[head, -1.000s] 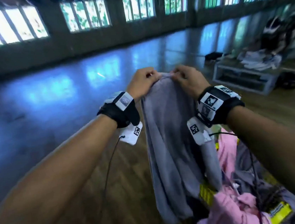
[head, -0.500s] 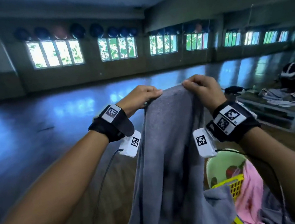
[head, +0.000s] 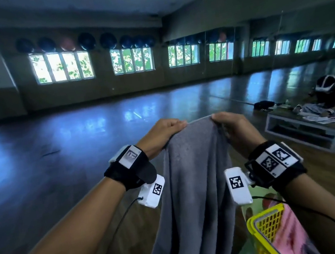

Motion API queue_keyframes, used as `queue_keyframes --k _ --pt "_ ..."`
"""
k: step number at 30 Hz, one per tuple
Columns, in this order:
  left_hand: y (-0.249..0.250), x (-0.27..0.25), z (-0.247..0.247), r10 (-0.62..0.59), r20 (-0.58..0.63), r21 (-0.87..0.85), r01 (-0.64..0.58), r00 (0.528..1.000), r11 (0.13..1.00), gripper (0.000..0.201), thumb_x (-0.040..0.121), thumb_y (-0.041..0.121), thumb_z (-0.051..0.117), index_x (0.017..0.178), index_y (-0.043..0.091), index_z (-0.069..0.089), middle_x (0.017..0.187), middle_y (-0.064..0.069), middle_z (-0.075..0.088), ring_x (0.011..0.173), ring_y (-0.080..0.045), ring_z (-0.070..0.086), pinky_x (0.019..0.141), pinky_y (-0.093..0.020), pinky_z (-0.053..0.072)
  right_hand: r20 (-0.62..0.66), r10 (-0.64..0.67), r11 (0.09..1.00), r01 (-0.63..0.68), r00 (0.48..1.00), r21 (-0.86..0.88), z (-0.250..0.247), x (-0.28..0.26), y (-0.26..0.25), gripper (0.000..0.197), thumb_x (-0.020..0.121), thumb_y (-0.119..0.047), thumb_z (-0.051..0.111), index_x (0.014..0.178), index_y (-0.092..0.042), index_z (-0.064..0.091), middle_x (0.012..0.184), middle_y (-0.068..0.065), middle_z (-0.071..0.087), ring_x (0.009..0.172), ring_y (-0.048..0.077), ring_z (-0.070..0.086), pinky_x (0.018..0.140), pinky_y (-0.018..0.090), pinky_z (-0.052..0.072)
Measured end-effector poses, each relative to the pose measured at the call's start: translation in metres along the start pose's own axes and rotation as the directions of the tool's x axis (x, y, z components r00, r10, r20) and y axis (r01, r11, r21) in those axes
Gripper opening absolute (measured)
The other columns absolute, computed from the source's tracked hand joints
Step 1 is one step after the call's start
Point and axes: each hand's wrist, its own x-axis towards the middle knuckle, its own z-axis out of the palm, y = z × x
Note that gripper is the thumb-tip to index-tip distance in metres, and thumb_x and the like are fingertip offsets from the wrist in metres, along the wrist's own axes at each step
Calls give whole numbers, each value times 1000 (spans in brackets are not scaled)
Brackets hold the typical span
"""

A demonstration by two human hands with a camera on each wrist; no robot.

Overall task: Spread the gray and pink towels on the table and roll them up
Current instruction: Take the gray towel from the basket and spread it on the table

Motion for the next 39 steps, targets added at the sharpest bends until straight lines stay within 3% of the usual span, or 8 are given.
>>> queue_keyframes --k 5,9,13,19,22,26,33,39 --pt "1 11 14 79 -159 144 -56 984 988 38 95 32 51 71 3 50 72 -9 42 69 -15 39 63 -30 34 198 117 986 -91 973 -138 22 -8 17 44 74 -39 74 93 0 66 90 16 62 83 21 56 74 32 42" --pt "-6 1 18 69 -40 101 -65 997 993 42 96 27 52 79 -10 61 68 -4 51 58 -4 43 51 -19 34 -22 -2 990 -1 1000 -144 12 -1 3 25 86 -25 65 87 -1 71 88 15 65 82 20 57 72 30 43" --pt "-14 -3 5 31 -31 60 -29 999 998 34 95 28 55 65 13 61 60 8 52 58 -5 44 53 -20 34 -280 -17 1000 17 960 -1 -4 8 1 16 83 -27 67 73 -15 66 76 9 50 72 19 47 60 28 35" --pt "-8 0 15 54 -4 10 -54 999 998 33 95 20 56 78 -9 61 69 -9 56 60 -8 48 54 -19 38 140 62 974 -29 988 -225 28 -14 36 40 83 -34 67 100 3 68 107 26 66 91 24 59 85 39 46" --pt "-20 -5 15 5 49 46 -8 999 999 39 95 25 55 83 -11 62 65 -5 57 55 -5 48 47 -14 35 5 -30 991 30 1000 -132 13 -12 21 31 84 -21 64 93 9 68 96 23 69 84 22 59 80 32 46" --pt "-38 -10 1 -8 -4 20 8 1000 1000 42 94 31 56 95 -10 67 93 -9 70 81 -12 58 72 -24 46 -244 19 1000 -21 970 -6 -21 2 8 24 87 -22 62 65 -17 67 64 -3 60 62 13 53 56 23 38" --pt "-18 10 14 59 -54 93 -54 997 994 30 93 22 58 71 3 57 63 -4 44 57 -5 39 52 -22 31 194 152 941 -82 969 -328 14 -5 31 48 83 -32 65 99 13 62 92 19 63 84 22 56 76 34 44" --pt "-44 1 3 16 -40 151 -10 999 988 42 94 33 56 62 4 50 64 -4 36 61 -13 33 53 -26 27 -160 37 993 -54 986 -104 -7 15 27 26 79 -24 69 93 -3 70 86 8 58 83 18 53 74 33 39"
